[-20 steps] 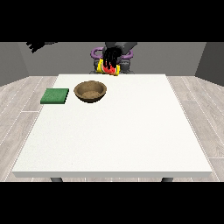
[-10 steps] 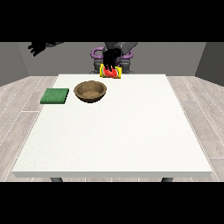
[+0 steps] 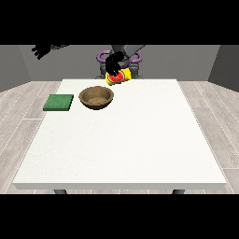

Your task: Pick the cup and pour the ball into the bowl, then pick the bowl and place it on the pad

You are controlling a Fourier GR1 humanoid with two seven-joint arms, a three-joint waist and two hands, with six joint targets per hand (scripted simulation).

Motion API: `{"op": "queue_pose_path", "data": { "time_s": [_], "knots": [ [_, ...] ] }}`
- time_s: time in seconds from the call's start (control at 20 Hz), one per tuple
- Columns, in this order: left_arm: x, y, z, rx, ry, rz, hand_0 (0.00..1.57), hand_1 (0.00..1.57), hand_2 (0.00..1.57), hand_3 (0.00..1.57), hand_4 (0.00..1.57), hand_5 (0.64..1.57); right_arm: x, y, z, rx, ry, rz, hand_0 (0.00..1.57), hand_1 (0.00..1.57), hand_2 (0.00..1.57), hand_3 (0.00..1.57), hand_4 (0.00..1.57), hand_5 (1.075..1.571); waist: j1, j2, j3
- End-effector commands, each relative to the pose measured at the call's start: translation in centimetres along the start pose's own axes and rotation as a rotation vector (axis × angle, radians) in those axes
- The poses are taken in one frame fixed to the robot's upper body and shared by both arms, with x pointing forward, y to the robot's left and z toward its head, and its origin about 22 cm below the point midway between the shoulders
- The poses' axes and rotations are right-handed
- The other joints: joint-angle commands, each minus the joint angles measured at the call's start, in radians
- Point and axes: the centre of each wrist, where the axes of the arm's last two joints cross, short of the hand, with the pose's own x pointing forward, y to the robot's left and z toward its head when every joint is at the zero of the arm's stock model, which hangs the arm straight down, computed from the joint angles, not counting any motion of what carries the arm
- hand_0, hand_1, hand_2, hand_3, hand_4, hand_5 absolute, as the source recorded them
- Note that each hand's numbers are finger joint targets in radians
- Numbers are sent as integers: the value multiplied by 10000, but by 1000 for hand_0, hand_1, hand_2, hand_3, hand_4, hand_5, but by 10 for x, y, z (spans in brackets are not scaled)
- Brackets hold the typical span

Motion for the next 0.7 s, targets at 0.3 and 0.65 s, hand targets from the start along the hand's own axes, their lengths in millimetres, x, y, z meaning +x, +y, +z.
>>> {"op": "queue_pose_path", "data": {
  "time_s": [0.3,0.65],
  "knots": [
    [-23,6,-13,-304,-886,-3349,1516,1516,1571,1571,1257,1508,13,-26,4,-182,-411,-196,0,0,0,282,470,1570,54,406,-9],
    [-15,12,-10,-214,-985,-3422,1513,1513,1571,1571,1282,1493,-17,-1,11,29,-87,-255,0,0,0,305,497,1569,198,298,-11]
  ]
}}
